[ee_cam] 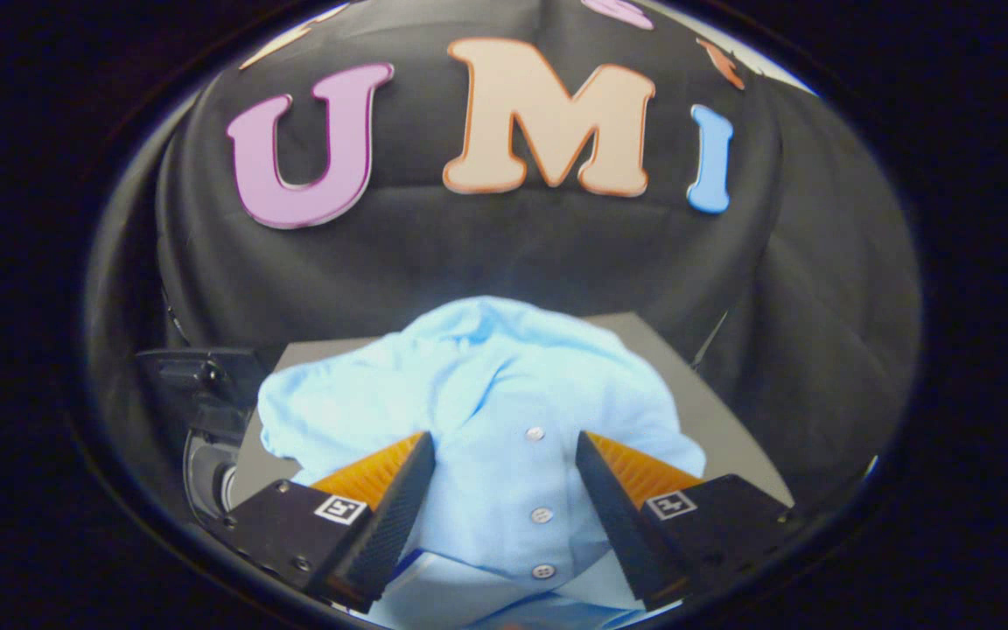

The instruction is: Put the clothes into the washing machine and then close the washing machine lid.

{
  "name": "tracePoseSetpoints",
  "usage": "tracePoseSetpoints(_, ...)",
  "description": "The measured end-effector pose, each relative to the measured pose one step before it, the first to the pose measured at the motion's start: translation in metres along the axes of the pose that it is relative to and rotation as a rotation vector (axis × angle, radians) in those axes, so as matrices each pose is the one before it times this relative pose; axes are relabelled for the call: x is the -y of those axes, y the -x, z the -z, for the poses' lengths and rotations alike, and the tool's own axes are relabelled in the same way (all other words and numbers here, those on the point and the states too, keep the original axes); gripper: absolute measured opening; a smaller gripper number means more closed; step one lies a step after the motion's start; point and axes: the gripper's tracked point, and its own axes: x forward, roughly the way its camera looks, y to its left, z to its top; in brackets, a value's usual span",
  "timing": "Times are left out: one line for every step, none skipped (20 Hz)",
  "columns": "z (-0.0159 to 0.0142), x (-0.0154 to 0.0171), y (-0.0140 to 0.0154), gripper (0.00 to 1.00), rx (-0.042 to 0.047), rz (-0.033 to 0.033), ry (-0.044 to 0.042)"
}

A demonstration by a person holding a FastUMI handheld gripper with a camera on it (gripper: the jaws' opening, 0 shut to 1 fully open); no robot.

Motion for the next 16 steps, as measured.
tracePoseSetpoints(-0.00307,0.00022,-0.00353,1.00,0.00963,-0.01374,-0.01084)
tracePoseSetpoints(0.00815,-0.00093,0.00289,0.98,-0.03931,-0.00993,-0.00333)
tracePoseSetpoints(-0.00445,-0.00237,0.00136,0.90,0.02369,-0.01168,-0.00019)
tracePoseSetpoints(-0.00019,-0.00062,-0.00274,0.81,-0.00511,-0.00967,0.00463)
tracePoseSetpoints(0.00266,0.00149,0.00220,0.73,-0.01408,0.01438,0.00604)
tracePoseSetpoints(-0.00418,-0.00241,-0.00319,0.65,0.01841,0.00289,0.00228)
tracePoseSetpoints(0.00503,-0.00136,0.00136,0.56,-0.01473,0.00628,0.01521)
tracePoseSetpoints(-0.00224,0.00267,-0.00090,0.48,0.00777,0.02250,0.00771)
tracePoseSetpoints(0.00206,0.00159,-0.00077,0.40,-0.01335,0.02689,-0.00385)
tracePoseSetpoints(-0.00056,-0.00133,0.00259,0.32,0.00477,0.01359,0.00943)
tracePoseSetpoints(0.00013,-0.00219,0.00150,0.23,0.00720,-0.00626,0.03487)
tracePoseSetpoints(-0.00274,-0.00322,-0.00020,0.16,0.01838,-0.01017,0.03407)
tracePoseSetpoints(0.00283,0.00464,-0.00215,0.15,-0.00634,0.01140,0.03171)
tracePoseSetpoints(-0.00638,0.00148,0.00086,0.14,0.01983,0.01910,-0.01514)
tracePoseSetpoints(0.00144,-0.00319,0.00003,0.11,0.01294,0.00963,-0.00836)
tracePoseSetpoints(-0.00124,0.00091,0.00327,0.09,0.01590,0.00159,-0.00597)
